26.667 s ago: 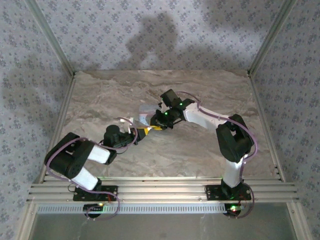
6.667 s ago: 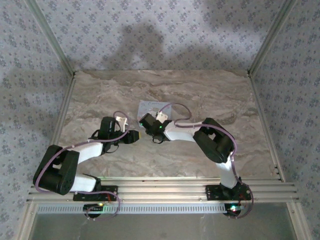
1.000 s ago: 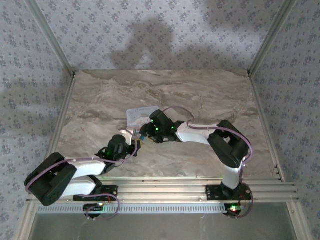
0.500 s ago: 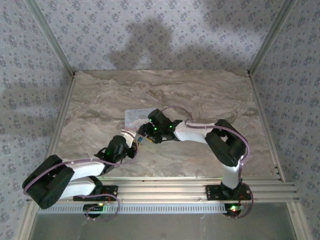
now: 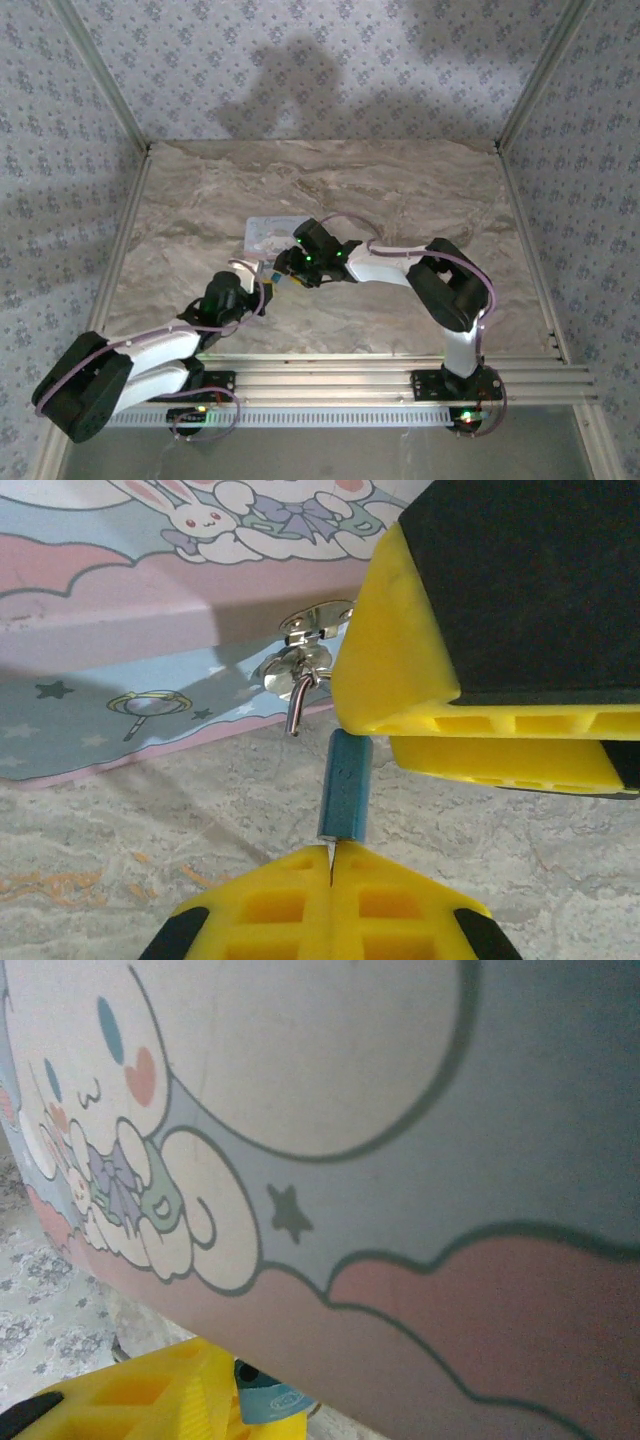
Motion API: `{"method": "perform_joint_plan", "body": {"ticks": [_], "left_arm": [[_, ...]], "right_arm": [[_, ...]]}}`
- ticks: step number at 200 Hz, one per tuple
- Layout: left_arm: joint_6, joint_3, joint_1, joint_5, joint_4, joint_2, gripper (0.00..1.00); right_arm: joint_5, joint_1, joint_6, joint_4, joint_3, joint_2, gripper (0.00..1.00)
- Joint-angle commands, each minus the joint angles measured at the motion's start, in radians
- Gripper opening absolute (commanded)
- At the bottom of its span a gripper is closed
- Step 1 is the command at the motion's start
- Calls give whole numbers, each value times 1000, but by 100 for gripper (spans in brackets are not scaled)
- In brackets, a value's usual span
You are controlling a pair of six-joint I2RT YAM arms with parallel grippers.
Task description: Unlock the padlock with the key
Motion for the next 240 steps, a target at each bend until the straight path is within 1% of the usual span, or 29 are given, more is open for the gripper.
{"method": "perform_joint_plan", "body": {"ticks": [1, 35, 66, 85, 89, 103, 139, 177, 200, 215, 240], "left_arm": [[-21, 3, 6, 32, -29, -67, 0], [26, 19, 11, -2, -130, -155, 0], [77, 39, 11, -27, -193, -193, 0], [101, 43, 11, -33, -198, -193, 0], [105, 45, 11, -35, -197, -190, 0], [122, 55, 6, -38, -194, -175, 0], [175, 73, -49, -104, -182, -143, 0], [191, 66, -61, -125, -164, -157, 0], [199, 66, -64, -132, -167, -162, 0], [201, 65, -66, -136, -168, -163, 0], [205, 66, -67, -141, -168, -159, 0]], "right_arm": [[-19, 14, 20, 10, -2, 29, 52], [-3, 22, 15, 0, 1, 10, 52], [12, 25, -24, -66, 35, -1, 51], [8, 28, -45, -106, 48, 2, 51], [6, 30, -49, -114, 81, 3, 51], [-5, 31, -59, -138, 103, 10, 51], [-34, 39, -80, -182, 150, 39, 51], [-50, 47, -90, -217, 184, 61, 49], [-56, 47, -93, -230, 193, 68, 43], [-62, 48, -96, -237, 195, 69, 37], [-59, 51, -99, -249, 195, 65, 18]]}}
